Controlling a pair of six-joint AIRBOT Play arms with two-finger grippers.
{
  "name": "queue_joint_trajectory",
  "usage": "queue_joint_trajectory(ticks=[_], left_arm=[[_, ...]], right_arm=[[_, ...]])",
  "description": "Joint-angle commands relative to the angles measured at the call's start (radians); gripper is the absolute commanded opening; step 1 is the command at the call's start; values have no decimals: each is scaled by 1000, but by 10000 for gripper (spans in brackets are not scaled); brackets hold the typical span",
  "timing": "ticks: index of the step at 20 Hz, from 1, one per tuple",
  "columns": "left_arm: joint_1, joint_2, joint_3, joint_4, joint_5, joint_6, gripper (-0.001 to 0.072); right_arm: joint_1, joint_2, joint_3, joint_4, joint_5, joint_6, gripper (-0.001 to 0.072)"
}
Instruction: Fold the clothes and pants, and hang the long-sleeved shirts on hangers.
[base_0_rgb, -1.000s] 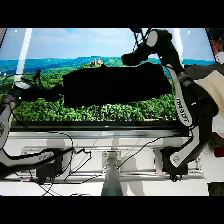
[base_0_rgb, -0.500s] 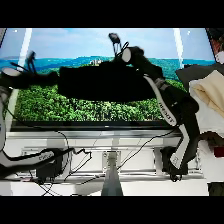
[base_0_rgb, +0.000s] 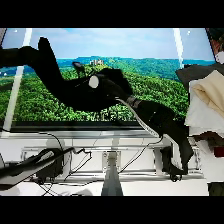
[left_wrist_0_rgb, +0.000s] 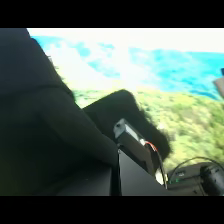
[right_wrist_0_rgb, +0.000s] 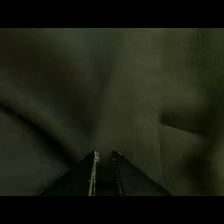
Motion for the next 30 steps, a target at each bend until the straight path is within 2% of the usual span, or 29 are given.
queue_joint_trajectory(ticks=[1,4,7,8,10,11,12,13,14,16,18,23,28,29,30], left_arm=[[-71,-6,6,-9,-12,-21,10],[-214,-75,6,-6,-11,-23,9],[-402,-183,6,-6,6,-71,11],[-467,-225,6,-10,23,-71,54],[-562,-297,6,-13,63,-71,499],[-589,-324,6,-13,79,-71,602],[-600,-341,6,-12,81,-71,601],[-598,-350,6,-5,84,-71,601],[-585,-351,7,19,88,-70,600],[-532,-351,7,63,90,-71,588],[-465,-351,7,69,72,-71,588],[-367,-351,7,69,-7,-71,588],[-359,-351,7,70,-20,-71,588],[-359,-351,7,70,-21,-71,588],[-357,-351,7,70,-20,-71,588]], right_arm=[[-57,57,21,-256,134,23,125],[-266,141,21,-470,348,29,123],[-498,201,21,-502,530,2,124],[-566,209,21,-499,573,-30,124],[-692,209,18,-461,650,-141,132],[-737,209,8,-439,666,-177,191],[-780,209,-6,-410,671,-180,428],[-812,208,-24,-367,669,-182,523],[-837,208,-49,-307,658,-195,530],[-853,208,-119,-169,610,-217,594],[-832,189,-185,-25,545,-237,704],[-630,21,-204,320,499,-246,703],[-437,-84,-204,331,444,-210,691],[-419,-90,-204,325,444,-208,661],[-408,-90,-204,321,438,-212,570]])
